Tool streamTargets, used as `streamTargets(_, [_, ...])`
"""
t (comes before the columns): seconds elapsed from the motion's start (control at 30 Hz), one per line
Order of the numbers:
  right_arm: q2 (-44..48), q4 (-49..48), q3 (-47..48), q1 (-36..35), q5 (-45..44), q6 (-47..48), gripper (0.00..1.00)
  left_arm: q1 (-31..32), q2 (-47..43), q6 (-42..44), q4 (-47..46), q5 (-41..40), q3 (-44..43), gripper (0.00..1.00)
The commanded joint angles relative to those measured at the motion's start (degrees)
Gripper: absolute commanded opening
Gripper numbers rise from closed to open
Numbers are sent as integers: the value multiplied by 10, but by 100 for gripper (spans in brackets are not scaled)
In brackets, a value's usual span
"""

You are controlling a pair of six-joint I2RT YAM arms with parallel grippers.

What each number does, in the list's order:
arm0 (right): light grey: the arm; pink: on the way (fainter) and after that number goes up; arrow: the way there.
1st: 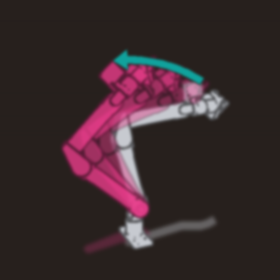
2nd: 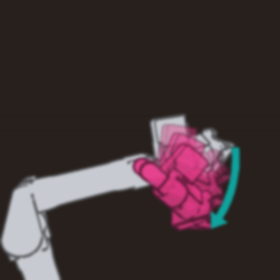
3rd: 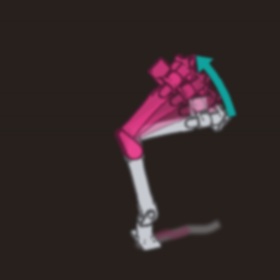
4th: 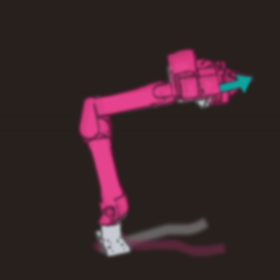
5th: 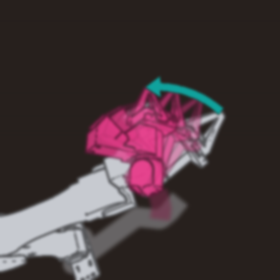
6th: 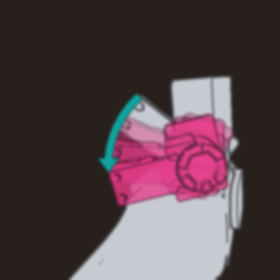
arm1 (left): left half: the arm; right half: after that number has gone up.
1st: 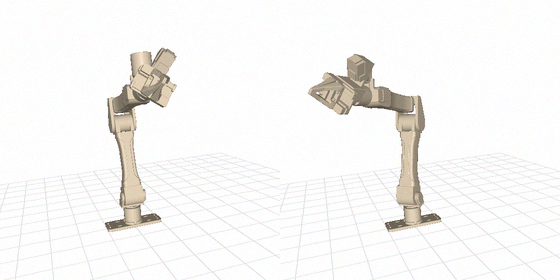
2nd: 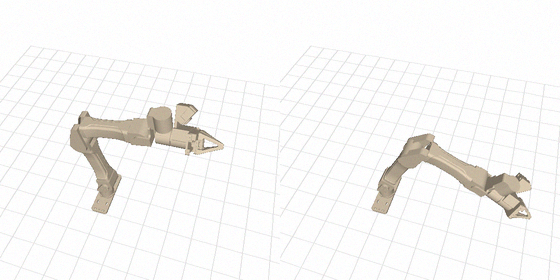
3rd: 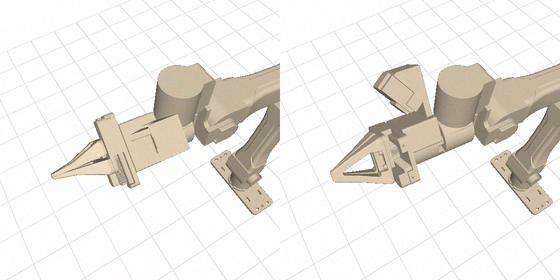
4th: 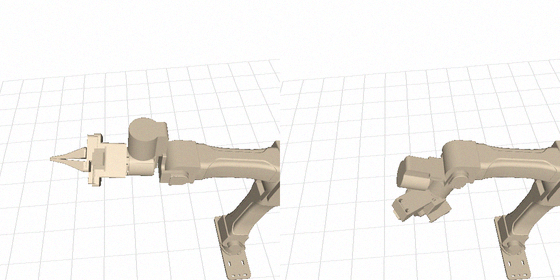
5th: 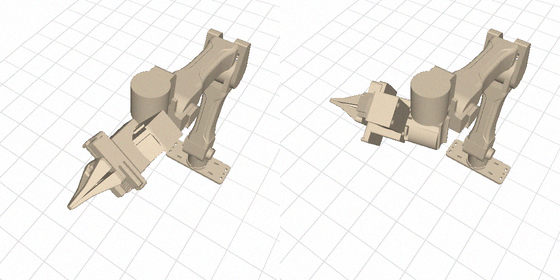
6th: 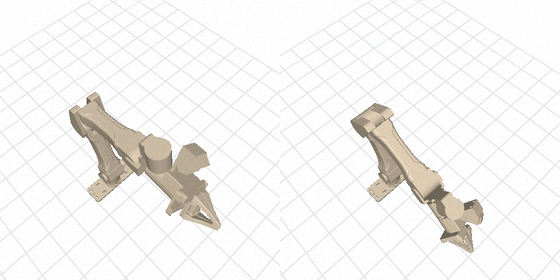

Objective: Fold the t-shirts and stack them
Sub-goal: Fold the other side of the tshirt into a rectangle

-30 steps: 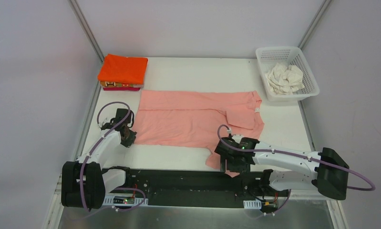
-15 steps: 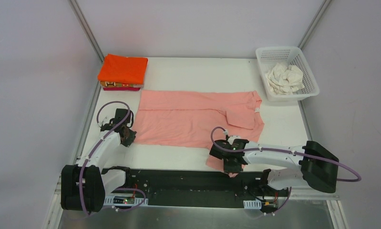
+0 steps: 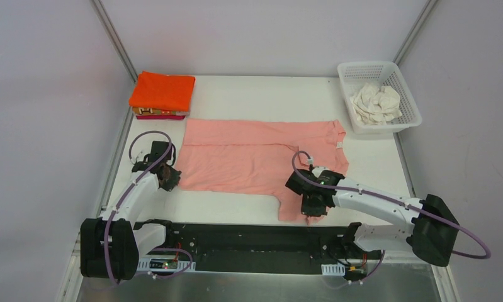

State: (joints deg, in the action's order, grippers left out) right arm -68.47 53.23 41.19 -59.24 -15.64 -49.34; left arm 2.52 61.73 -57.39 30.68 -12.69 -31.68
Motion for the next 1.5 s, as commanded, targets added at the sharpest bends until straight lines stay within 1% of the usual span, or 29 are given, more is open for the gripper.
streamTargets(0.0, [22,35,46,46,-5,49,0,-3,-4,17,-11,24,-37,0])
streamTargets(0.17, [19,33,90,91,1,94,0,-3,6,27,-12,16,-55,0])
streamTargets(0.3, [13,21,105,108,12,113,0,-3,16,28,-14,18,-56,0])
streamTargets(0.47, [5,7,131,148,-21,127,0,-2,52,33,-21,25,-85,0])
streamTargets(0.7, [-9,-54,169,213,-42,158,0,-2,112,33,-35,16,-138,0])
streamTargets(0.9, [-52,-98,209,267,-28,192,0,-2,165,32,-37,0,-181,0])
streamTargets(1.07, [-94,-105,249,309,-20,207,0,-2,200,36,-37,-6,-216,0])
streamTargets(1.17, [-111,-114,263,333,0,218,0,-2,219,39,-38,-11,-239,0])
streamTargets(1.47, [-141,-129,293,367,21,237,0,-2,282,55,-41,-2,-303,0])
